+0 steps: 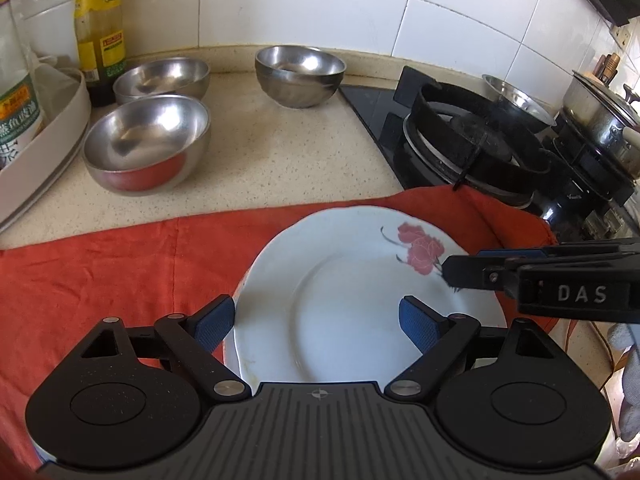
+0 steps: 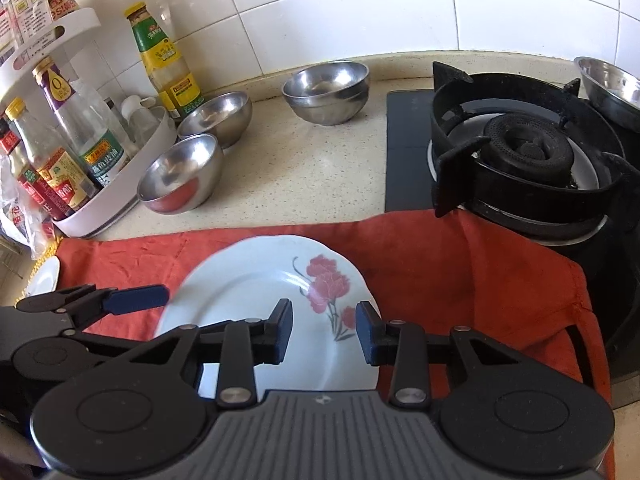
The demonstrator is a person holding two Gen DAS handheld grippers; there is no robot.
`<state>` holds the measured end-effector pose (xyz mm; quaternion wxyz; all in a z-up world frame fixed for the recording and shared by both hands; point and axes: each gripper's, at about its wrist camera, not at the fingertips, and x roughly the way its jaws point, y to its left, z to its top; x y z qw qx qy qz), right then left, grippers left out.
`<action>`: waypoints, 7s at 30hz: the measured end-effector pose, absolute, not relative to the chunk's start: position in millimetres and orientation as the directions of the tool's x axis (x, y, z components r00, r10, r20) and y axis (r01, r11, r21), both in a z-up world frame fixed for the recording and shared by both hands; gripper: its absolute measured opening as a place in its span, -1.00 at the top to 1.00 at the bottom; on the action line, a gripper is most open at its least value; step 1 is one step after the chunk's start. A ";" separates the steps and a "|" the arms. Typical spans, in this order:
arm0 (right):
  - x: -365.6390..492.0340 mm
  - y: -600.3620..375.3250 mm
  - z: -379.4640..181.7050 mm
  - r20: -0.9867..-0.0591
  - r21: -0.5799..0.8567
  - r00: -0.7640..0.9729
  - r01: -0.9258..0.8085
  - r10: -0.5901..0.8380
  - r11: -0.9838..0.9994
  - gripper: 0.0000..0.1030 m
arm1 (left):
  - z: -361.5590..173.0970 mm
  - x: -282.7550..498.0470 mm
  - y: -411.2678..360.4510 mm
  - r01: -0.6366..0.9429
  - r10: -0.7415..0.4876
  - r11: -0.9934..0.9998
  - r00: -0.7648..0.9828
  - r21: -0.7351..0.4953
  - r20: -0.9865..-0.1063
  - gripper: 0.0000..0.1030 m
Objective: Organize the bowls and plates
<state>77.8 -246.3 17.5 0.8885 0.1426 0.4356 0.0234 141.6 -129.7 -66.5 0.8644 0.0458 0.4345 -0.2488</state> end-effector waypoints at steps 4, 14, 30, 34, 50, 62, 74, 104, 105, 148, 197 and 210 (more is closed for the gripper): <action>79.2 -244.3 20.9 -0.762 0.271 0.627 0.079 0.164 0.959 0.26 | -58.1 136.1 -134.7 0.510 -0.404 0.855 0.536 -0.098 -0.741 -0.85; 81.1 -235.0 24.6 -0.754 0.273 0.631 0.044 0.185 0.961 0.25 | -54.2 136.3 -124.8 0.489 -0.389 0.867 0.547 -0.095 -0.741 -0.85; 110.1 -169.0 27.1 -0.737 0.299 0.588 -0.160 0.334 0.941 0.19 | -45.8 125.9 -57.2 0.297 -0.253 0.952 0.622 -0.075 -0.741 -0.91; 119.0 -143.4 28.2 -0.732 0.303 0.565 -0.231 0.381 0.925 0.19 | -44.3 122.9 -31.8 0.227 -0.203 0.971 0.638 -0.071 -0.742 -0.91; 142.1 -49.2 26.8 -0.722 0.325 0.457 -0.439 0.519 0.838 0.15 | -35.6 104.5 62.8 -0.017 -0.036 0.998 0.659 -0.063 -0.751 -0.92; 153.8 1.6 18.1 -0.735 0.334 0.402 -0.487 0.546 0.807 0.14 | -26.5 104.5 132.7 -0.152 0.068 0.987 0.672 -0.048 -0.738 -0.95; 181.3 47.7 8.3 -0.744 0.360 0.386 -0.456 0.545 0.814 0.13 | -33.8 115.1 215.6 -0.277 0.164 0.961 0.637 -0.025 -0.753 -0.96; 188.7 99.1 -4.4 -0.750 0.407 0.303 -0.489 0.588 0.771 0.21 | -60.4 144.5 228.1 -0.235 0.103 0.971 0.559 -0.038 -0.823 -0.86; 185.6 98.9 -2.7 -0.748 0.400 0.305 -0.501 0.589 0.768 0.21 | -58.8 142.3 227.8 -0.235 0.100 0.971 0.558 -0.042 -0.824 -0.84; 176.7 87.8 -11.3 -0.748 0.423 0.312 -0.456 0.586 0.783 0.31 | -58.5 119.7 222.7 -0.203 0.067 0.977 0.572 -0.062 -0.818 -0.79; 159.1 -0.7 9.7 -0.672 0.463 0.444 -0.372 0.592 0.805 0.26 | -38.0 123.8 163.5 -0.091 -0.044 0.987 0.626 -0.129 -0.779 -0.57; 139.0 -82.2 14.2 -0.673 0.463 0.531 -0.240 0.515 0.853 0.25 | -35.4 145.9 84.8 0.067 -0.129 0.991 0.617 -0.112 -0.776 -0.59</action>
